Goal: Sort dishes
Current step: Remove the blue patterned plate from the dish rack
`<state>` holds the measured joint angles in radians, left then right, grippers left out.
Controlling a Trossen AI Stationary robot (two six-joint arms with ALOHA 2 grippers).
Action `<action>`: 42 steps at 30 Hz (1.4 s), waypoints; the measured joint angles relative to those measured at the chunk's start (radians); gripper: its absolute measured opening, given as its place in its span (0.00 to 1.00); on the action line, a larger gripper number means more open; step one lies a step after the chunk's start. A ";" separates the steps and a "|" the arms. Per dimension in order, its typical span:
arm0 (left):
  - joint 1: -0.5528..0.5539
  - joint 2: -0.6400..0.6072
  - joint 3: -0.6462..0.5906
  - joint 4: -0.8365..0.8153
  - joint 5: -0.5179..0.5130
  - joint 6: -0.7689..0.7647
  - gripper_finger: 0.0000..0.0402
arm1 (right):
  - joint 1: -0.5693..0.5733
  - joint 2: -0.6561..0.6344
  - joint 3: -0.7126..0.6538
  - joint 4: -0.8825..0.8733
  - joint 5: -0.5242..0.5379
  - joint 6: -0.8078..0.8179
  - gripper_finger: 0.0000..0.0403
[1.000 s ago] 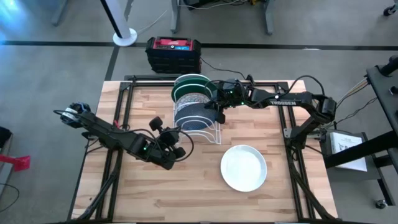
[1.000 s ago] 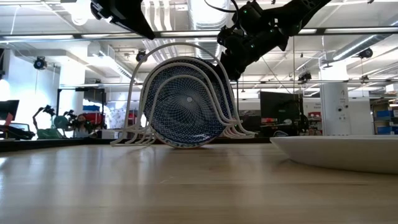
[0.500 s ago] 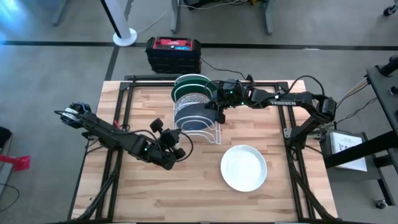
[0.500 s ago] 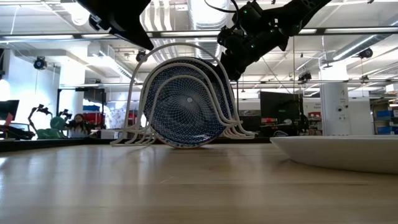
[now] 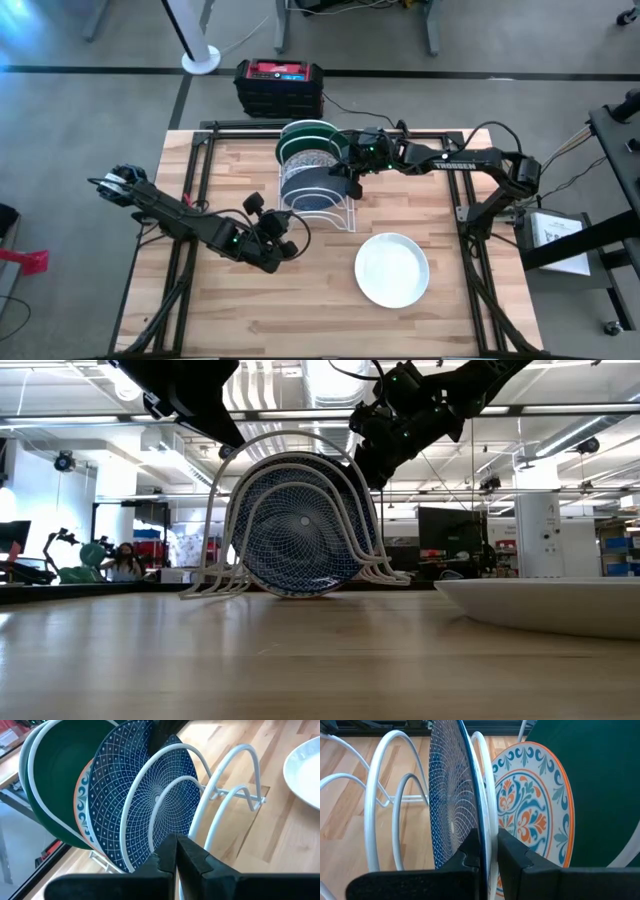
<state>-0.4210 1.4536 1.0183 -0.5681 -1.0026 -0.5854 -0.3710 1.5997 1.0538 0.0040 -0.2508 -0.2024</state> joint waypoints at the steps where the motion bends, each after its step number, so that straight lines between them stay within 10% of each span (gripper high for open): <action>1: 0.000 0.000 0.000 0.000 0.003 0.000 0.00 | 0.000 0.000 0.000 0.000 0.000 0.003 0.05; 42: 0.006 0.039 -0.001 0.006 0.019 -0.007 0.00 | 0.072 -0.012 0.002 -0.014 0.098 0.130 0.05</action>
<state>-0.4145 1.4925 1.0176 -0.5616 -0.9836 -0.5926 -0.2985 1.5874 1.0557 -0.0104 -0.1526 -0.0725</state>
